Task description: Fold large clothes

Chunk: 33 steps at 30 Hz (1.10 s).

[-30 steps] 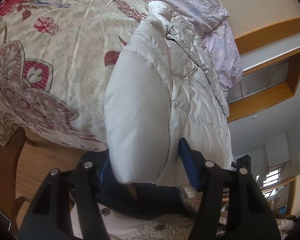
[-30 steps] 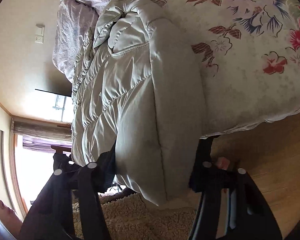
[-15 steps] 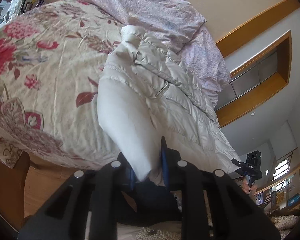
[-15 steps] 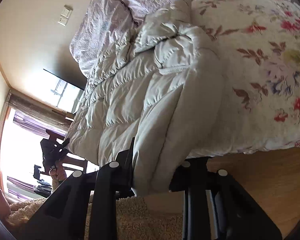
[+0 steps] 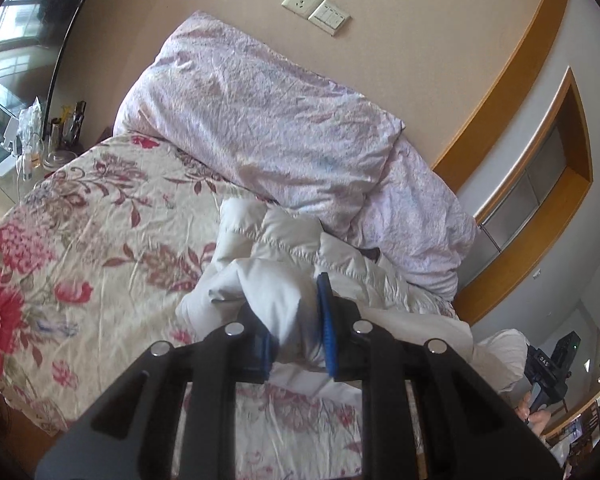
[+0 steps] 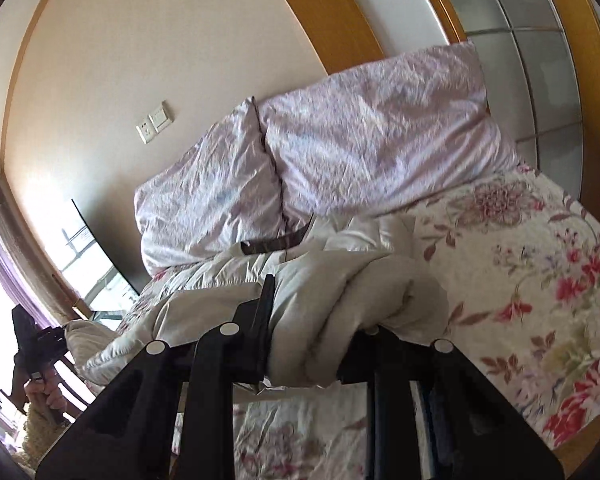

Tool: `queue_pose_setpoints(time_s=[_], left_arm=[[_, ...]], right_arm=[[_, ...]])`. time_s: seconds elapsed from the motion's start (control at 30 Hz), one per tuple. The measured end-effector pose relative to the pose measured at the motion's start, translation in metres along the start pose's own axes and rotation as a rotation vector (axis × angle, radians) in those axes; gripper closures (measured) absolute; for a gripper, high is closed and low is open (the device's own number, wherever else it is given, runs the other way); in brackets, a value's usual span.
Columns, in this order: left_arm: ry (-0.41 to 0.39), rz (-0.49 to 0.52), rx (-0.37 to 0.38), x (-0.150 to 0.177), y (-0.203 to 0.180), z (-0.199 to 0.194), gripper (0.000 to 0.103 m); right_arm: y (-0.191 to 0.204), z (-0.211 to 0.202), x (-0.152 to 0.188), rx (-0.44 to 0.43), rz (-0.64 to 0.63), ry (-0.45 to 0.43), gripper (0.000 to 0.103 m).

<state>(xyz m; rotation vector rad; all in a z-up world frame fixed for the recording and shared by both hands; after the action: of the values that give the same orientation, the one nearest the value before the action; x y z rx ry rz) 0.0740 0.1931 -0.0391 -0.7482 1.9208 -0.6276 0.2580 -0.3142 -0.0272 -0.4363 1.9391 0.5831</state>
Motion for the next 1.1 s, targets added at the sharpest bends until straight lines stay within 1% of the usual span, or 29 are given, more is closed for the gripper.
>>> queue_pose_setpoints(time_s=[0.1,0.23,0.33,0.4,0.57,0.8,0.9,0.97,1.0,1.07,1.1], left_arm=[[-0.040,0.010,-0.024,-0.026,-0.013,0.019,0.085],[-0.090,0.042,-0.054,-0.060,-0.033,0.044,0.085],[-0.117,0.060,-0.076,-0.085,-0.047,0.069,0.085],[-0.127,0.077,-0.095,-0.096,-0.051,0.088,0.085],[-0.134,0.106,-0.144,-0.115,-0.051,0.137,0.085],[-0.135,0.117,-0.188,-0.127,-0.037,0.198,0.085],[-0.135,0.125,-0.214,-0.129,-0.032,0.224,0.085],[-0.140,0.124,-0.241,-0.128,-0.027,0.240,0.079],[-0.141,0.118,-0.255,-0.127,-0.024,0.247,0.077],[-0.138,0.108,-0.274,-0.123,-0.021,0.256,0.057],[-0.150,0.109,-0.274,-0.121,-0.022,0.255,0.049]], right_arm=[[-0.001,0.013,-0.024,0.045,-0.025,-0.058,0.079],[-0.004,0.035,-0.056,0.093,-0.019,-0.131,0.079],[-0.010,0.059,-0.073,0.127,-0.015,-0.155,0.079],[-0.014,0.079,-0.082,0.161,-0.029,-0.161,0.079],[-0.025,0.132,-0.093,0.251,-0.066,-0.139,0.079],[-0.039,0.194,-0.090,0.335,-0.095,-0.080,0.079],[-0.047,0.221,-0.084,0.370,-0.077,-0.036,0.078],[-0.055,0.237,-0.078,0.375,-0.032,0.011,0.068],[-0.059,0.243,-0.076,0.368,-0.005,0.030,0.065],[-0.063,0.248,-0.073,0.334,0.055,0.046,0.052],[-0.063,0.246,-0.073,0.320,0.074,0.038,0.049]])
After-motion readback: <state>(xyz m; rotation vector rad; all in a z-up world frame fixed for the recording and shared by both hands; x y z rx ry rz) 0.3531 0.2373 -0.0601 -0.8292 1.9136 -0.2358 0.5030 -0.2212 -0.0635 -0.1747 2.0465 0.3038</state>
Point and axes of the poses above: each gripper's, at about its wrist camera, not at the fingertips, and z roughly the way its jaws point, y to its left, x to its underside, the point moved 8 cm from there along z, roughly the way its jaws point, and after that the axes turned 12 degrees about -z, right-handed, at the moved point
